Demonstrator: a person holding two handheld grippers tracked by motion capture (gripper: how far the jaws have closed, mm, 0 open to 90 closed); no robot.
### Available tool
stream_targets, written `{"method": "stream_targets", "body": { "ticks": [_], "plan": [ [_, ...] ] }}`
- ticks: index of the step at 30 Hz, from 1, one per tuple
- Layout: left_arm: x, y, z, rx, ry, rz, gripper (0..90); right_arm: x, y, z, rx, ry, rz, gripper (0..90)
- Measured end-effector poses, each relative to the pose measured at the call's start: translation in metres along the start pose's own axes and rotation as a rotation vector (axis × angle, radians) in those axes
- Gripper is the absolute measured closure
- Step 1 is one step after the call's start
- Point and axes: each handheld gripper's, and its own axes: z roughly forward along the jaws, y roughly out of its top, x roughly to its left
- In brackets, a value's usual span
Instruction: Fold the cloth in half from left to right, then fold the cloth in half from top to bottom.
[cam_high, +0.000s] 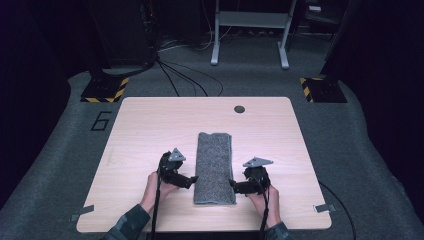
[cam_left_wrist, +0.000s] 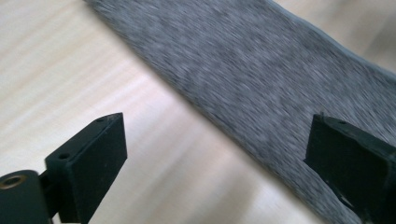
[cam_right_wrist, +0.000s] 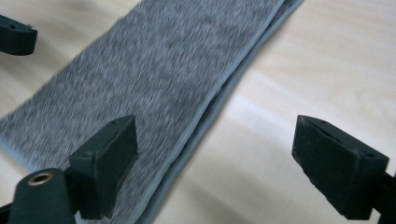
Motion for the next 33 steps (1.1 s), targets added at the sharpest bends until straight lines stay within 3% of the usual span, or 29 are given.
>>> {"method": "stream_targets", "body": {
  "ticks": [8,15,17,23,24,31,33],
  "plan": [
    [0.038,0.026,0.017,0.002,0.012,-0.074,4.2,-0.032,0.039,0.028,0.03,0.055,0.013,10.8],
    [0.06,0.045,0.035,-0.011,0.027,-0.107,4.6,-0.044,0.061,0.054,0.068,0.069,0.009,11.0],
    [0.063,0.05,0.041,-0.001,0.033,-0.113,4.1,-0.047,0.067,0.061,0.088,0.077,0.026,10.9],
    [0.073,0.059,0.056,0.012,0.027,-0.134,4.8,-0.056,0.08,0.08,0.101,0.076,0.006,11.6],
    [0.075,0.06,0.057,0.011,0.023,-0.134,7.1,-0.06,0.083,0.086,0.113,0.086,0.03,12.6],
    [0.083,0.07,0.068,0.003,0.026,-0.15,13.2,-0.07,0.094,0.1,0.126,0.049,0.04,15.6],
    [0.084,0.073,0.073,0.021,0.008,-0.146,15.4,-0.074,0.097,0.104,0.143,0.066,0.062,17.6]
  ]
}}
